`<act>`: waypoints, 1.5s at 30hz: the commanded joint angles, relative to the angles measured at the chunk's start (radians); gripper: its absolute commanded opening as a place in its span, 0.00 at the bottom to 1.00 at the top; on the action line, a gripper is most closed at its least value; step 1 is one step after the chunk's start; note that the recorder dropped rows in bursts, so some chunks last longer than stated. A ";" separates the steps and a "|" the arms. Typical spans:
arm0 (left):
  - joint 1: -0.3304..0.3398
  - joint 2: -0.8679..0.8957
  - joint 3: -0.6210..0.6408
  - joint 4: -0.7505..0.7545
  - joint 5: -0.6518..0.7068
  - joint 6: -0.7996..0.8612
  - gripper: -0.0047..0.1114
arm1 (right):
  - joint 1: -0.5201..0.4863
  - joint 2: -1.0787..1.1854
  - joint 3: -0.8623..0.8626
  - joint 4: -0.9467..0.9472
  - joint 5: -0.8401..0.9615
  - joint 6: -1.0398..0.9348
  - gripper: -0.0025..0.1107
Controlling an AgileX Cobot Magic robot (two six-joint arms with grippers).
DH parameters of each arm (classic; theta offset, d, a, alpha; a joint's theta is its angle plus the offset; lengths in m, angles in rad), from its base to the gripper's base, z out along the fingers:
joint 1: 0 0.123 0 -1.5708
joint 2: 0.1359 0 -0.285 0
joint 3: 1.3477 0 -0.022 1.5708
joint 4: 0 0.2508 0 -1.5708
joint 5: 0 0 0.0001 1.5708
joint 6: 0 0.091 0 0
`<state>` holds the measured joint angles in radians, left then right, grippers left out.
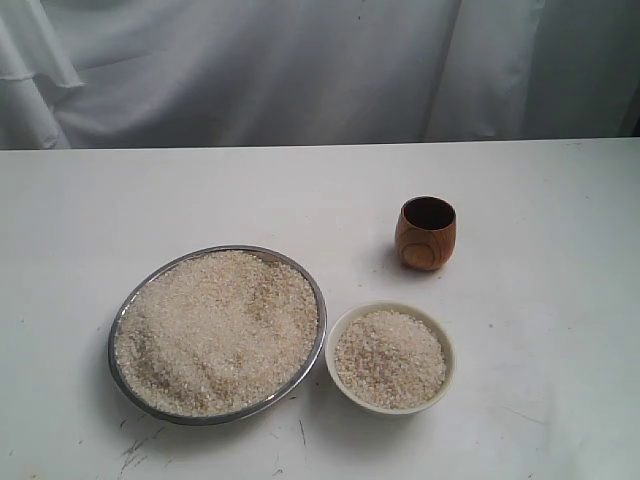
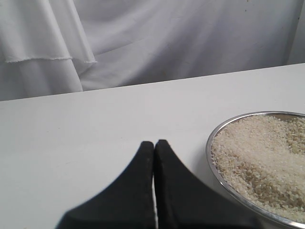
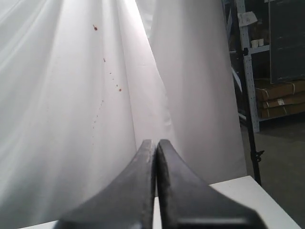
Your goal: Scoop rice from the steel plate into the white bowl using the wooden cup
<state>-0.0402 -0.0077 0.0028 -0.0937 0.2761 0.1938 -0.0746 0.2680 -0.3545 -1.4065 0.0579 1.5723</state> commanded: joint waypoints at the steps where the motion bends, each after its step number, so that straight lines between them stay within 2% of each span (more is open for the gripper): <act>1: -0.007 0.008 -0.003 -0.001 -0.010 0.001 0.04 | -0.006 -0.033 0.036 0.008 -0.015 0.001 0.02; 2: -0.007 0.008 -0.003 -0.001 -0.010 0.001 0.04 | -0.006 -0.033 0.041 0.028 -0.027 -0.012 0.02; 3: -0.007 0.008 -0.003 -0.001 -0.010 0.001 0.04 | -0.006 -0.033 0.059 0.193 -0.027 -0.152 0.02; 6: -0.007 0.008 -0.003 -0.001 -0.010 -0.003 0.04 | -0.006 -0.048 0.091 0.768 -0.025 -0.750 0.02; 7: -0.007 0.008 -0.003 -0.001 -0.010 -0.003 0.04 | -0.006 -0.057 0.097 0.906 -0.025 -0.899 0.02; 8: -0.007 0.008 -0.003 -0.001 -0.010 -0.003 0.04 | -0.006 -0.076 0.118 1.194 -0.025 -1.207 0.02; 10: -0.007 0.008 -0.003 -0.001 -0.010 -0.003 0.04 | -0.006 -0.089 0.141 1.375 -0.018 -1.407 0.02; 12: -0.007 0.008 -0.003 -0.001 -0.010 -0.003 0.04 | -0.006 -0.091 0.159 1.451 -0.005 -1.485 0.02; 21: -0.007 0.008 -0.003 -0.001 -0.010 -0.001 0.04 | -0.006 -0.119 0.355 1.478 0.024 -1.484 0.02; 26: -0.007 0.008 -0.003 -0.001 -0.010 -0.003 0.04 | -0.006 -0.268 0.355 1.462 0.182 -1.562 0.02; 30: -0.007 0.008 -0.003 -0.001 -0.010 -0.003 0.04 | -0.008 -0.268 0.355 1.457 0.292 -1.572 0.02; 45: -0.007 0.008 -0.003 -0.001 -0.010 0.000 0.04 | -0.008 -0.268 0.355 1.440 0.290 -1.572 0.02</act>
<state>-0.0402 -0.0077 0.0028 -0.0937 0.2761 0.1938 -0.0746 0.0061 -0.0033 0.0467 0.3457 -0.0075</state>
